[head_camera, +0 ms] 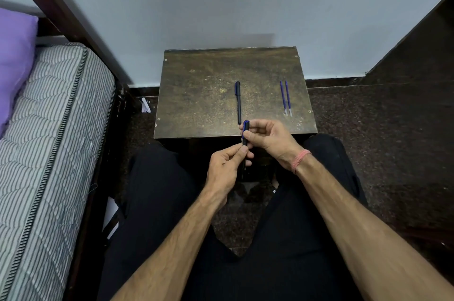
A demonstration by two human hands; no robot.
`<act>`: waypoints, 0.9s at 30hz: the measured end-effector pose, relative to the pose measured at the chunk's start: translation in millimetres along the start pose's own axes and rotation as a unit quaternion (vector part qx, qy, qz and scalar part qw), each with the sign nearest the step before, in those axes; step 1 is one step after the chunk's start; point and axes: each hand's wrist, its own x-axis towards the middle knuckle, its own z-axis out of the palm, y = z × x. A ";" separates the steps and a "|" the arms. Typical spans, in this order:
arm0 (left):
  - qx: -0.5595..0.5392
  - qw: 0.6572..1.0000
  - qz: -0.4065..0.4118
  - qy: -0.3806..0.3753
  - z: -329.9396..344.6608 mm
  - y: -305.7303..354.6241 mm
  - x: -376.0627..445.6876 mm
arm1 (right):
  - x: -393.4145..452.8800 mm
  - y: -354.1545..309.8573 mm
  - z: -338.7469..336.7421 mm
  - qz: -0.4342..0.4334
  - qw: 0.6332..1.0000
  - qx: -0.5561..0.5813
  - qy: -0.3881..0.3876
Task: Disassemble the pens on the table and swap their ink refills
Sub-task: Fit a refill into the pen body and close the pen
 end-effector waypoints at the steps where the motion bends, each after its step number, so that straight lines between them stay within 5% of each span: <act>1: -0.011 1.000 -0.005 0.000 0.2 0.3 -1.2 | -0.4 0.9 0.2 -0.001 1.000 0.002 -0.003; 10: -0.009 1.000 -0.006 0.019 3.0 1.1 1.7 | 2.2 3.4 3.2 -0.003 1.000 -0.002 0.011; 19: 0.056 0.994 0.034 0.084 -5.8 0.9 15.3 | 9.7 -7.5 -4.9 -0.030 0.974 0.185 0.126; 24: 0.111 0.981 0.055 0.147 -2.4 3.8 23.3 | 19.4 1.0 16.5 -0.034 0.984 0.080 0.157; 27: 0.109 0.972 0.042 0.202 -3.8 15.6 37.5 | 35.2 -2.4 24.0 -0.060 0.978 -0.078 0.185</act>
